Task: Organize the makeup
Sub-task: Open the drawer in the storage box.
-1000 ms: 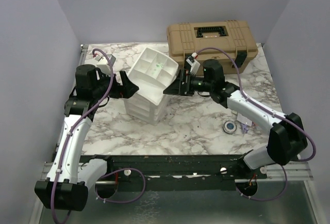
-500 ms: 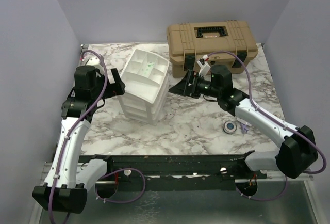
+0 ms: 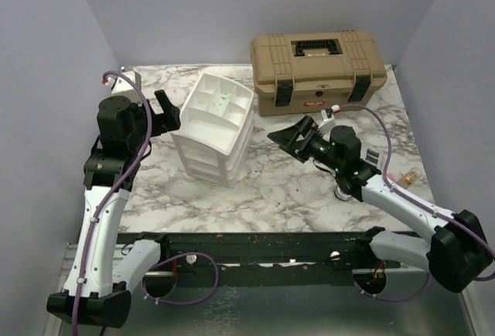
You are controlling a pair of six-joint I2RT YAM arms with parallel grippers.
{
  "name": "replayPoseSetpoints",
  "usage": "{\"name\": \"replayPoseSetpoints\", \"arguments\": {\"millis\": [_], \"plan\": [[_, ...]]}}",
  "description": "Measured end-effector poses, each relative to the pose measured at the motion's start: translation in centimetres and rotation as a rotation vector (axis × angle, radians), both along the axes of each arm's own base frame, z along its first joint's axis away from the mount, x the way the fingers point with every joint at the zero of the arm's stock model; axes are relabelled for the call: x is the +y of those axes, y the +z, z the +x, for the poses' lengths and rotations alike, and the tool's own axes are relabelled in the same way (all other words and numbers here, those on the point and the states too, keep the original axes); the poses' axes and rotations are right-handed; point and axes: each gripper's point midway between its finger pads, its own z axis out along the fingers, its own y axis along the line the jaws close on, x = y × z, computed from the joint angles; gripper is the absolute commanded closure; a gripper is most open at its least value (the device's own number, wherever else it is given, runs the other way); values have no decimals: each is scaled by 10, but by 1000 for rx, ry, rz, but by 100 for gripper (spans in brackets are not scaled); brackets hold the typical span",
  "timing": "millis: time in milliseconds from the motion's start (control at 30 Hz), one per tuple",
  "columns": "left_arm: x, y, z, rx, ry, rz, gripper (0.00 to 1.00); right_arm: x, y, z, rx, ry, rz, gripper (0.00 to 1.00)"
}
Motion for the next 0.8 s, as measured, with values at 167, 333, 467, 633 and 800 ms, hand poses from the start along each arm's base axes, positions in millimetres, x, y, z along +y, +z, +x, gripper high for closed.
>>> {"name": "replayPoseSetpoints", "arguments": {"millis": [167,333,467,633,800], "plan": [[-17,2,21,-4,-105,10,1,3,4,4,-34,-24,132,0],[-28,-19,41,52,-187,46,3,22,-2,22,-12,4,208,0],[-37,-21,56,75,-229,35,3,39,-6,32,3,48,305,0],[-47,-28,60,104,-288,15,6,62,3,42,19,126,364,0],[-60,-32,55,118,-366,-15,7,67,23,44,-20,148,432,0]]}}
